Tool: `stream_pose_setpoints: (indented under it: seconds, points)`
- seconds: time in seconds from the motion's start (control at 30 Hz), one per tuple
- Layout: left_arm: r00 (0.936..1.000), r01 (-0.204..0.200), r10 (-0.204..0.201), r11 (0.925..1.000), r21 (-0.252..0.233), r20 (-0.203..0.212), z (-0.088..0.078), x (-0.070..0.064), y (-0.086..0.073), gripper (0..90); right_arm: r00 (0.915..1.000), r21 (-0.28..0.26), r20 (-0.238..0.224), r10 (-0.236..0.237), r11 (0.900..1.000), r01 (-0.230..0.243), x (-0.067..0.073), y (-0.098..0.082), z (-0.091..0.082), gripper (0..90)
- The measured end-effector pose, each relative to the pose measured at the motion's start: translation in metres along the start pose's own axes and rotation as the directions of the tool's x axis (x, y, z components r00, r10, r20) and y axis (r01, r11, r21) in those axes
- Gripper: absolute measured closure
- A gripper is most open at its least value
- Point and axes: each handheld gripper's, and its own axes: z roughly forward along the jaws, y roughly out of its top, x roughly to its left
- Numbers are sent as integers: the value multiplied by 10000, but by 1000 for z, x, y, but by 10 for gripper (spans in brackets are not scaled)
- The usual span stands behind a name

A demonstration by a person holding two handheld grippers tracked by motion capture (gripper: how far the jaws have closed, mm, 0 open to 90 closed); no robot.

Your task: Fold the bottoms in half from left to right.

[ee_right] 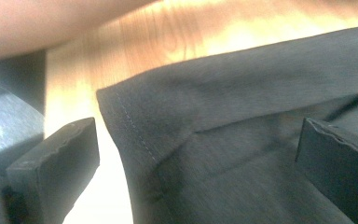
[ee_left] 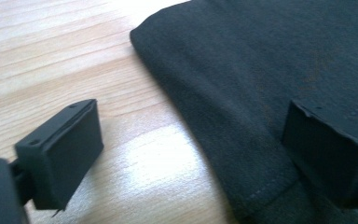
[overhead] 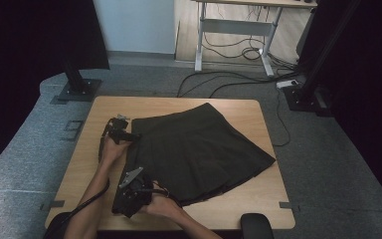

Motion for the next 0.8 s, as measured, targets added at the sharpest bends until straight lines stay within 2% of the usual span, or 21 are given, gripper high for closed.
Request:
stream_pose_setpoints:
  seconds: [0.07,0.17,0.2,0.3,0.37,0.43,0.57,0.67,0.8]
  points:
    - [9999,107,-106,9999,58,-94,1,0,0,11,9997,244,104,-213,9995,210,2,-2,8,0]
    - [9998,136,-135,9999,82,-124,1,1,0,0,9983,225,371,-451,9988,443,5,-3,12,0]
    - [9998,135,-134,9999,82,-122,1,1,0,0,9940,345,695,-850,9960,827,8,-4,14,0]
    - [9999,121,-120,9999,77,-110,1,1,0,0,9938,236,849,-718,9973,700,11,-5,15,0]
    - [9999,72,-72,10000,53,-72,1,0,1,6,9936,269,922,-645,9977,622,11,-4,14,32]
    - [10000,24,-24,10000,-58,-38,0,0,0,29,9936,238,994,-529,9984,508,10,-3,11,132]
    - [10000,-61,63,9994,-344,58,-1,0,1,174,9923,0,1191,-328,9995,331,6,-4,5,374]
    - [9999,-107,113,9989,-452,125,-2,-1,1,234,9914,-76,1286,-243,9996,255,4,-5,2,520]
    - [9992,-186,209,9977,-653,335,-3,-5,0,409,9903,19,1362,-285,9996,285,3,-5,-1,735]
